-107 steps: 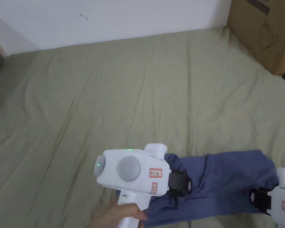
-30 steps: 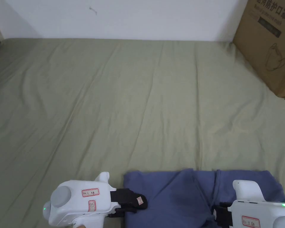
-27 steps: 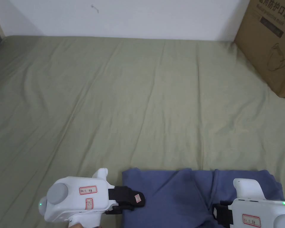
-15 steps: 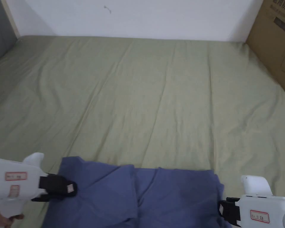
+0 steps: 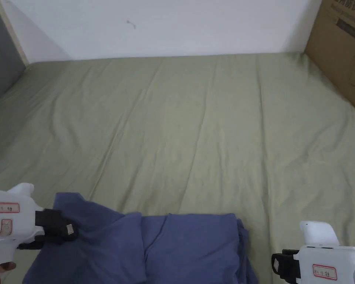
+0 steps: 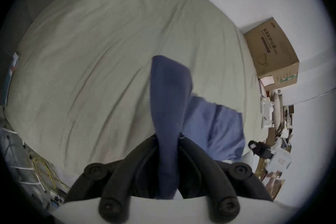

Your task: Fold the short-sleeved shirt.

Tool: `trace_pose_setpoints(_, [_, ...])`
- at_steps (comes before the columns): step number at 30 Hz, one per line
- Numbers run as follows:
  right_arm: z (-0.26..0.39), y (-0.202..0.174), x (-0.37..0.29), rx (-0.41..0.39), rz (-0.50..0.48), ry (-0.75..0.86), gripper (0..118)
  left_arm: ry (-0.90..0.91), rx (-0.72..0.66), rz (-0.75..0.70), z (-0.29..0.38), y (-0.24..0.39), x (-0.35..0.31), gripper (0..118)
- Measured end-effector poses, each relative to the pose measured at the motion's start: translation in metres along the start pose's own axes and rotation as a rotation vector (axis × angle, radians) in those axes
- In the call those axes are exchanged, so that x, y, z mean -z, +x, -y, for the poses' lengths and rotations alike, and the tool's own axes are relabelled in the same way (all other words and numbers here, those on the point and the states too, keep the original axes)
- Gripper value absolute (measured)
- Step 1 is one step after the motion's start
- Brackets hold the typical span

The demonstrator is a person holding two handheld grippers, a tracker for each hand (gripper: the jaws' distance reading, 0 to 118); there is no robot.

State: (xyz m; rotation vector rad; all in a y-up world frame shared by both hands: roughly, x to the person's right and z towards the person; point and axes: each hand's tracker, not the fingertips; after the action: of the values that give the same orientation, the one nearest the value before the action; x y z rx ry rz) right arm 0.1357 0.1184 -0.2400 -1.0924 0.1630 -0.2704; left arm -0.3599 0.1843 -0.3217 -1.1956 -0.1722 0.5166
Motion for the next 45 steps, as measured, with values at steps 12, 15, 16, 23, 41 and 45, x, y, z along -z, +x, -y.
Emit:
trace_pose_setpoints(12, [0.001, 0.05, -0.023, 0.106, -0.008, 0.088, 0, -0.099, 0.172, -0.033, 0.014, 0.162, 0.053, 7])
trace_pose_setpoints(15, [0.006, 0.067, -0.025, 0.14, 0.006, 0.086, 0, -0.142, 0.203, 0.041, 0.022, 0.197, 0.077, 7])
trace_pose_setpoints(16, [0.008, 0.072, -0.026, 0.153, 0.01, 0.084, 0, -0.137, 0.189, 0.044, 0.025, 0.21, 0.087, 7])
trace_pose_setpoints(23, [0.027, 0.098, -0.035, 0.208, 0.045, 0.078, 0, -0.252, 0.408, 0.009, 0.054, 0.265, 0.161, 35])
trace_pose_setpoints(41, [0.027, 0.093, -0.023, 0.19, 0.048, 0.047, 0, -0.14, 0.385, 0.173, 0.043, 0.189, 0.152, 1])
trace_pose_setpoints(45, [0.027, 0.085, -0.017, 0.164, 0.05, 0.029, 0, -0.202, 0.352, 0.254, 0.068, 0.192, 0.189, 1])
